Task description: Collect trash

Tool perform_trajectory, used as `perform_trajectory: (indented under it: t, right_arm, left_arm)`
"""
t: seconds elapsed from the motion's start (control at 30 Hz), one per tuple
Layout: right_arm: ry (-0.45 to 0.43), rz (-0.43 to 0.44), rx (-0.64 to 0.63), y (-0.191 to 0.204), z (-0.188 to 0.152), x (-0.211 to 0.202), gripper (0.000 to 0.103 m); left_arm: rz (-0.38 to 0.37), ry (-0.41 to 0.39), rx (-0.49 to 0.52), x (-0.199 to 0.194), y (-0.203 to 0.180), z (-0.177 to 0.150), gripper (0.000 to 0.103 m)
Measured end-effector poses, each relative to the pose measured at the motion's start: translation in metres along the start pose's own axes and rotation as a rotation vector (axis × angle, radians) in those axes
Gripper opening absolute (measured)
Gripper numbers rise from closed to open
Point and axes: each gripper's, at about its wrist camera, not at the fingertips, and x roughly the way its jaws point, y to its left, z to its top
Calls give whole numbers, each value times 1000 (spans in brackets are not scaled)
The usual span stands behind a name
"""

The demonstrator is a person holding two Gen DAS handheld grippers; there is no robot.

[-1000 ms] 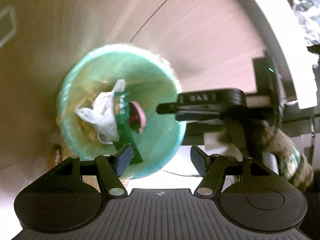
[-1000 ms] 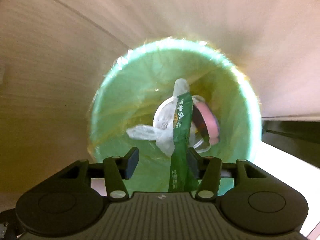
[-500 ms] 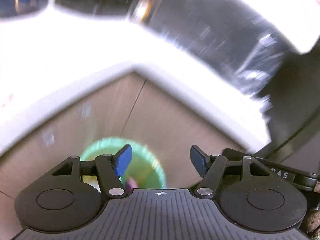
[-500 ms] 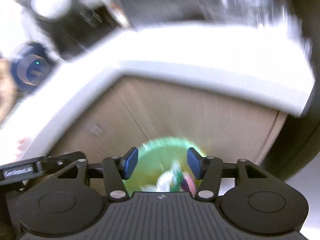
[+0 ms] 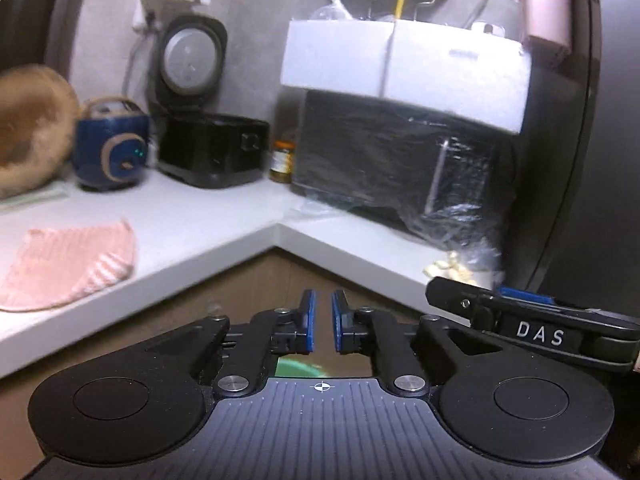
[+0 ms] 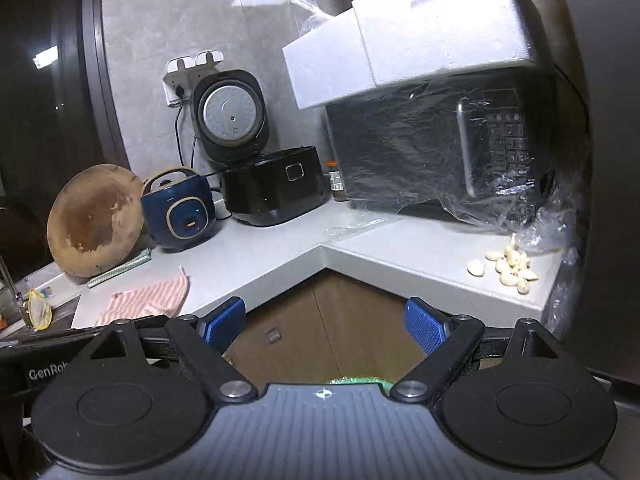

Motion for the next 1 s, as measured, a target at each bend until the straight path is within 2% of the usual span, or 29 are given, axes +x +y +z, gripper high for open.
perform_trajectory:
  t: [0.07,0.13,0.27,0.43,1.0]
  right_arm:
    - [-2,-7,-25,4,-9,-6,88]
    - [-9,-17,-49,13,-17,-11,88]
    - [-1,-2,-41,11,-25,-17,88]
    - [23,9,-50,14,-33,-19,88]
    - [17,3,-63,25,-35,-22,88]
  left_arm:
    - [71,-5,41,-8,-10,-6,11]
    - [102,-3,65,-12,-18,-11,11]
    - [78,22,32,-19,-17,-17,12]
    - [113,29,18,-26,-13,-17,12]
    - [98,28,41,-32,-14,-16,12]
